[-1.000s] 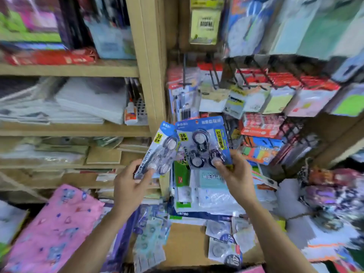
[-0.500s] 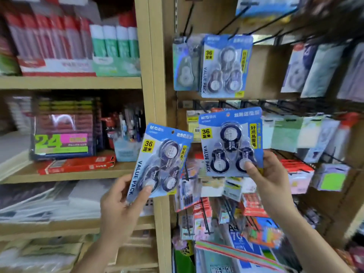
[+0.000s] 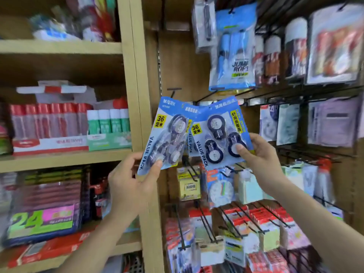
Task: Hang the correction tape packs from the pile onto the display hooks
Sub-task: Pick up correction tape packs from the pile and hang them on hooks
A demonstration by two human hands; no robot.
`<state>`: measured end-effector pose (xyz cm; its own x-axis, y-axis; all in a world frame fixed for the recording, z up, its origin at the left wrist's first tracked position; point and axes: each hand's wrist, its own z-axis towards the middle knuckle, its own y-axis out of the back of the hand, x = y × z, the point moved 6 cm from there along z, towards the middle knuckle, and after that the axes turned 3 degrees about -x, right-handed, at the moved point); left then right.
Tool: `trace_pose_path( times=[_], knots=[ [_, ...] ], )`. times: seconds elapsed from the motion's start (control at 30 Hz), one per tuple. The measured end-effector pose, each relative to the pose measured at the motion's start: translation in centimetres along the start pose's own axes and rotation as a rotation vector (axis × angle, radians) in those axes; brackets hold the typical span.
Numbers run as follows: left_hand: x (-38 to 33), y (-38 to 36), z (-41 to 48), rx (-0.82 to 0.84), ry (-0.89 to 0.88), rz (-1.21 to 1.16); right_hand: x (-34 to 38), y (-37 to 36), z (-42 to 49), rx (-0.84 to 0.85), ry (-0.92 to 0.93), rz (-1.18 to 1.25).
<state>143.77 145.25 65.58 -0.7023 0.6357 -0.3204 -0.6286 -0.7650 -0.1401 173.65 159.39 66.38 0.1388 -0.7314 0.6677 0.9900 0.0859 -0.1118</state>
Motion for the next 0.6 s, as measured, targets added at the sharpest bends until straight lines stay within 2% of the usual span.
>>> trace_pose_path(
  times=[0.13,0.3,0.6],
  knots=[
    [-0.3,-2.5,3.8,-0.032,-0.123,0.089,0.4,-0.5,2.9,-0.046,-0.014,0.031],
    [-0.4,-5.0,5.9,-0.097,-0.457,0.287,-2.0,-1.5,4.3,-0.059,-0.177,0.125],
    [0.8,-4.8,5.7,-0.102,-0.462,0.273,-4.9,-2.5,3.9,-0.089,-0.275,0.331]
  ],
)
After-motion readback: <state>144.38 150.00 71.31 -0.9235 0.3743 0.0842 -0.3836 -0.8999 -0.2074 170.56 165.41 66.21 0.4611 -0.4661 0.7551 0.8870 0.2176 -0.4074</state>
